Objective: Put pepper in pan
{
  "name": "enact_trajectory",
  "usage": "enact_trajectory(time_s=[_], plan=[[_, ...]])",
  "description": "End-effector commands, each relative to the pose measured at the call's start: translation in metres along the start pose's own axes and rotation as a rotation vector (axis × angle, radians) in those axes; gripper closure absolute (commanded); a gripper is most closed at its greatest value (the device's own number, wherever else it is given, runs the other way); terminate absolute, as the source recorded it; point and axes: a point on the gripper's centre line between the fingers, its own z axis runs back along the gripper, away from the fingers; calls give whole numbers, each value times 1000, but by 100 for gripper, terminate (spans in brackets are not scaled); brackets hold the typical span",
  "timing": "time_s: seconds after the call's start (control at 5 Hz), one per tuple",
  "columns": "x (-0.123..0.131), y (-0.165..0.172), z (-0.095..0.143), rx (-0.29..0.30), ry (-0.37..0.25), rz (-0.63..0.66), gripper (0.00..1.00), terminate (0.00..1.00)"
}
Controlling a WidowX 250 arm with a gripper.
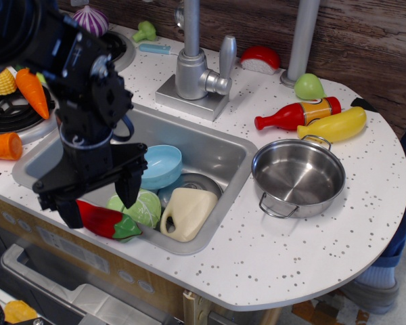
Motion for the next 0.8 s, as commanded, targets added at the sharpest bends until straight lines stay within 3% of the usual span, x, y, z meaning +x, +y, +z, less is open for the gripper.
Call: enact_trajectory(time_s=[0.0,0.2,0.4,0.6], plan=[[4,3,-20,-55,11,21,0,0],[-1,-1,-29,-74,-2,39,0,0],[-8,-14,-7,-38,-21,67,100,0],[-28,-38,28,-7,-55,62,100,0]])
